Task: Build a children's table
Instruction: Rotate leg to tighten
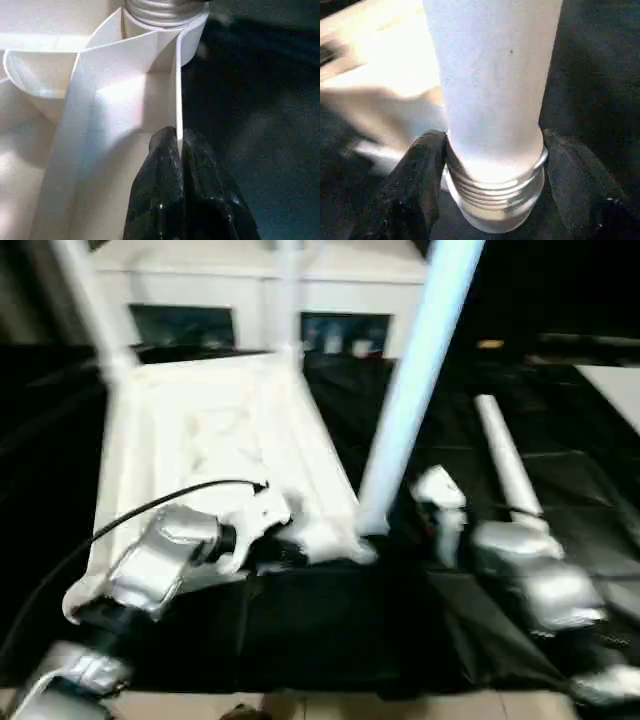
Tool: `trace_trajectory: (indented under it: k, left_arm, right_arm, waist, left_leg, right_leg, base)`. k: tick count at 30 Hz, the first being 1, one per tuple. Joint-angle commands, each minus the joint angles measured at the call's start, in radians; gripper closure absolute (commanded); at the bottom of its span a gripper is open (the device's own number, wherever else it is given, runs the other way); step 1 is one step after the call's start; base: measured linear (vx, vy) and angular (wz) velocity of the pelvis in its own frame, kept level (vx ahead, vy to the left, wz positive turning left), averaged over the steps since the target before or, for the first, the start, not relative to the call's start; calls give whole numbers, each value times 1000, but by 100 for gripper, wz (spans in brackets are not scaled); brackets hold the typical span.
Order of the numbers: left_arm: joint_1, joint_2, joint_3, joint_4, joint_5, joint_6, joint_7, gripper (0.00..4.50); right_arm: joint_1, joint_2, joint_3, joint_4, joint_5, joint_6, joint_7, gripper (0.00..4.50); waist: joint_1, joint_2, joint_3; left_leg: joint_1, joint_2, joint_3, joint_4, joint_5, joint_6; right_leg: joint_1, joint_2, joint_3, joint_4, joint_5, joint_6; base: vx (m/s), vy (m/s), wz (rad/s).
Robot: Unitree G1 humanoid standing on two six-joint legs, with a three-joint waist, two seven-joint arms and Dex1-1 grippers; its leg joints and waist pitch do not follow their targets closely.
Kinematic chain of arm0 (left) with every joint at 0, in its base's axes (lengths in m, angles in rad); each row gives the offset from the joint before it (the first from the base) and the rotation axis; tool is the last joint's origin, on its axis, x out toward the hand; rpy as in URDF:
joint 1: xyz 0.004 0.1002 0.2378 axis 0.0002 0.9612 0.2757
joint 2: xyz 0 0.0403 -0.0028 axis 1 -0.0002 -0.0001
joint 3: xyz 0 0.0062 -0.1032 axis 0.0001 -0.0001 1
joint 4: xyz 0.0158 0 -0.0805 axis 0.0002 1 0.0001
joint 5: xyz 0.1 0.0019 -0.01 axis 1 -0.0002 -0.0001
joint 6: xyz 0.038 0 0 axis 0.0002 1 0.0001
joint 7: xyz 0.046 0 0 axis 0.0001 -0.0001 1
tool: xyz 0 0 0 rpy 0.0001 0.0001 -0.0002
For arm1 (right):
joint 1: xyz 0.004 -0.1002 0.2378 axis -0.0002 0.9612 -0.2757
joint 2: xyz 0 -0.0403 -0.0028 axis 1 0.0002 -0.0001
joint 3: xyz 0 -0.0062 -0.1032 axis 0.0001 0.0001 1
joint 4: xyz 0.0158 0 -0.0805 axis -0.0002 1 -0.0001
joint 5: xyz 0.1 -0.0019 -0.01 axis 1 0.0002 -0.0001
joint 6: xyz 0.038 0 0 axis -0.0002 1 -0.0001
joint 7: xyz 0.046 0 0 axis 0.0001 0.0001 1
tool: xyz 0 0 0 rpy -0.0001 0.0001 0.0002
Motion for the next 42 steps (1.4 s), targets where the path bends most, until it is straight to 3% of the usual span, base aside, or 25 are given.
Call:
trace_trajectory:
  k: [1, 2, 4, 5, 6, 8, 11, 14, 17, 23, 24, 30, 35, 39, 42]
  left_arm:
    - [-20, -71, 12, -5, -48, 1, 41, 450]
    - [-41, -122, 18, 19, -43, 25, 104, 450]
    - [-41, -122, 18, 19, -43, 25, 104, 450]
    - [-73, -194, 37, 62, -34, 51, 208, 450]
    - [-101, -254, 50, 109, -18, 53, 301, 450]
    - [-119, -294, 58, 145, -5, 41, 362, 450]
    - [-137, -327, 53, 200, 25, 10, 419, 450]
    - [-129, -307, 55, 186, 22, 6, 403, 450]
    - [-121, -279, 52, 174, 29, -13, 377, 450]
    - [-73, -203, 37, 103, 0, 3, 251, 450]
    - [-71, -201, 36, 101, -1, 3, 247, 450]
    - [1, -65, -3, -16, -62, 1, 3, 450]
    - [39, 22, -36, -135, -123, 3, -174, 450]
    - [42, 55, -47, -166, -134, 13, -212, 450]
    - [43, 59, -47, -168, -135, 15, -221, 450]
  right_arm:
    - [-3, 19, -47, 96, -45, 56, -169, 179]
    - [-26, 64, -76, 135, -46, 67, -273, 179]
    - [-26, 64, -76, 135, -46, 67, -273, 180]
    - [-63, 125, -119, 199, -41, 78, -422, 180]
    - [-102, 180, -159, 267, -29, 62, -549, 180]
    - [-131, 215, -179, 317, -25, 47, -623, 180]
    - [-185, 262, -162, 381, -42, -22, -625, 181]
    - [-189, 251, -123, 345, -64, -80, -535, 181]
    - [-177, 234, -107, 296, -65, -113, -441, 111]
    - [-130, 125, -81, 179, -49, -61, -296, 64]
    - [-128, 121, -79, 175, -48, -59, -289, 64]
    - [17, -117, 9, -33, -18, -35, 128, 64]
    - [39, -177, 29, -77, 5, -30, 254, 64]
    - [29, -180, 36, -80, 14, -30, 304, 64]
    - [21, -169, 45, -74, 23, -37, 344, 64]
  waist:
    - [1, -6, -57]
    - [0, -5, -58]
    - [-1, -6, -58]
    - [-3, -3, -61]
    - [-3, 1, -62]
    - [-6, -2, -62]
    - [-5, 2, -66]
    - [-2, -6, -66]
    - [4, -6, -65]
    - [3, -7, -63]
    - [4, -6, -61]
    - [18, -6, -59]
    - [14, -4, -57]
    - [19, 0, -58]
    - [29, -4, -60]
  left_leg:
    - [30, 59, -32, -75, -234, -15]
    - [29, 57, -31, -75, -231, -19]
    - [29, 56, -31, -75, -226, -19]
    - [24, 57, -30, -73, -199, -11]
    - [29, 54, -31, -72, -196, -14]
    - [30, 54, -32, -74, -215, -25]
    - [26, 53, -32, -73, -207, -14]
    - [21, 53, -29, -70, -169, 21]
    - [20, 54, -29, -69, -175, 39]
    - [20, 56, -29, -70, -162, 54]
    - [20, 57, -28, -70, -169, 54]
    - [20, 63, -30, -72, -182, 61]
    - [24, 65, -31, -75, -214, 49]
    - [27, 65, -28, -74, -188, 51]
    - [27, 64, -26, -72, -174, 52]
  right_leg:
    - [30, -75, 42, -87, -182, -228]
    - [28, -74, 43, -88, -184, -217]
    - [27, -73, 44, -89, -178, -216]
    - [29, -72, 44, -83, -127, -216]
    - [28, -72, 43, -84, -117, -222]
    - [27, -72, 41, -88, -139, -219]
    - [31, -71, 40, -86, -89, -202]
    - [35, -71, 39, -81, -23, -206]
    - [36, -73, 39, -84, -48, -206]
    - [36, -71, 39, -83, -57, -219]
    - [35, -72, 39, -86, -73, -220]
    - [37, -72, 40, -86, -67, -212]
    - [30, -74, 40, -87, -129, -228]
    - [26, -69, 41, -82, -70, -245]
    - [28, -72, 41, -79, -48, -248]
  base:
    - [0, 0, 0]
    - [0, 0, 0]
    - [0, 0, 0]
    - [0, 0, 0]
    - [0, 0, 0]
    - [0, 0, 0]
    - [0, 0, 0]
    - [0, 0, 0]
    - [0, 0, 0]
    - [0, 0, 0]
    - [0, 0, 0]
    - [0, 0, 0]
    - [0, 0, 0]
    - [0, 0, 0]
    - [0, 0, 0]
